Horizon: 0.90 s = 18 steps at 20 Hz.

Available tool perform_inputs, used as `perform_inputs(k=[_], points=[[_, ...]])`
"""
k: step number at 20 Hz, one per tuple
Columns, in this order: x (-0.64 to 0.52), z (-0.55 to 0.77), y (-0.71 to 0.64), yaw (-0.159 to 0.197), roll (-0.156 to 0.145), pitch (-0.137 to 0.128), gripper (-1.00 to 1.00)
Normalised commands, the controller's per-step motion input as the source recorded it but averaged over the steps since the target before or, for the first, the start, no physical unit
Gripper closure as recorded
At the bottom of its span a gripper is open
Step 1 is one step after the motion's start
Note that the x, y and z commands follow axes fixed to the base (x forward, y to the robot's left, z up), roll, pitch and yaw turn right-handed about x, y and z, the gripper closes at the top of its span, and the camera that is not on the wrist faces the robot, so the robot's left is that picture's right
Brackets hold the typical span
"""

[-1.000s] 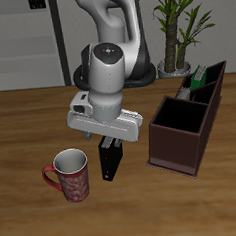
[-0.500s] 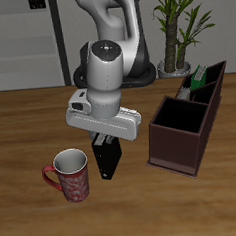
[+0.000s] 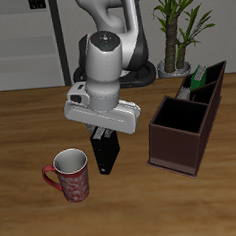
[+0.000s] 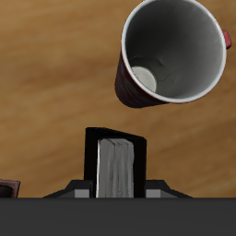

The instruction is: Place the yellow book into the left desk caddy's front compartment and place the green book into the left desk caddy's left compartment and place the black book into the left desk caddy's back compartment

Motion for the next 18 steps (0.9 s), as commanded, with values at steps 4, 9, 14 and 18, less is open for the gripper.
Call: perform_inputs(k=[4,9,14,18], points=[[-0.26,0.30,0.01,-0.003,-0.004,-0.047,1.00],[-0.35,0.26,0.05,0.019,-0.008,-0.060,1.00],[-0.35,0.15,0.05,0.023,-0.015,-0.046,1.00],[-0.49,0.07,0.08,-0.021,-0.001,-0.015,1.00]])
